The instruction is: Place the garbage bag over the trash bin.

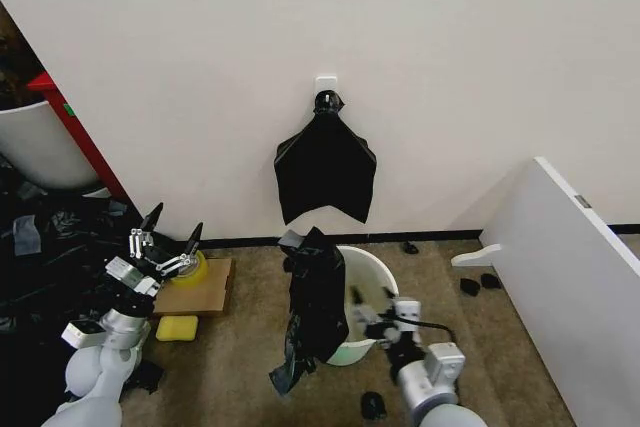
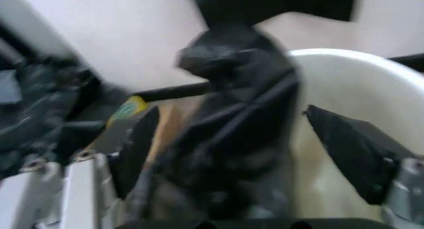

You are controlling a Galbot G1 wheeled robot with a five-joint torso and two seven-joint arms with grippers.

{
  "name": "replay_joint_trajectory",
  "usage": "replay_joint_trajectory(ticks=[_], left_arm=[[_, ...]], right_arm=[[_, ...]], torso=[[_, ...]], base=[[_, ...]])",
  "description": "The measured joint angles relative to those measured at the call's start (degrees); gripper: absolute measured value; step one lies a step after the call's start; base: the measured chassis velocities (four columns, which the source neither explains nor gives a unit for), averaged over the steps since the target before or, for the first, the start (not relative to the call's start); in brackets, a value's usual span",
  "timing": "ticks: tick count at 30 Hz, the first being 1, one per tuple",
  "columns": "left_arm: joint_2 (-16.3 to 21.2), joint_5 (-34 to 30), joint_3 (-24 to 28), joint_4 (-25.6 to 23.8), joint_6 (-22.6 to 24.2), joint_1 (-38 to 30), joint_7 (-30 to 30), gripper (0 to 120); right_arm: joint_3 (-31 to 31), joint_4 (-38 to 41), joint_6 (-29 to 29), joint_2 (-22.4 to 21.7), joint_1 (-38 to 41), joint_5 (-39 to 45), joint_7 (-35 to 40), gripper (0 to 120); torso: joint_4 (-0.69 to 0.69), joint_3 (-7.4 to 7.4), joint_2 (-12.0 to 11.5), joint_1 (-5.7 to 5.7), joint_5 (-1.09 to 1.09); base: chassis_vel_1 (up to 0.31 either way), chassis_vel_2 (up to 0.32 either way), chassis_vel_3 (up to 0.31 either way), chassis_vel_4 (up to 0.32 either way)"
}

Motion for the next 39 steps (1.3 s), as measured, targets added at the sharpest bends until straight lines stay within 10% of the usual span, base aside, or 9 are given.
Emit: replay_joint_trajectory(ticks=[13, 22, 33, 39], left_arm=[[-1.89, 4.2, 1.53, 2.08, 0.29, -1.28, -2.52, 100], [-2.22, 5.68, 2.44, 3.67, -0.36, -2.16, -3.88, 100], [-2.03, 6.79, 5.5, 3.03, -1.06, -1.8, -4.93, 100], [3.21, 8.68, 9.61, -0.88, 3.6, 2.61, -7.82, 100]], right_arm=[[-12.89, -4.75, -15.4, 2.97, 19.81, 11.7, 3.89, 75], [-15.27, -10.03, -20.86, 5.63, 25.17, 19.03, 9.46, 39], [-11.96, -8.96, -16.9, 5.29, 21.78, 19.68, 5.32, 4], [-9.25, -6.27, -4.58, 4.33, 16.96, 19.95, 0.45, 0]], torso=[[0.01, 0.01, 0.0, 0.01, -0.01], [0.0, 0.01, 0.0, 0.01, 0.0], [0.0, 0.0, 0.0, 0.01, 0.0], [0.0, 0.0, 0.0, 0.01, 0.01]], base=[[0.0, 0.0, 0.0, 0.0], [0.0, 0.0, 0.0, 0.0], [0.0, 0.0, 0.0, 0.0], [0.0, 0.0, 0.0, 0.0]])
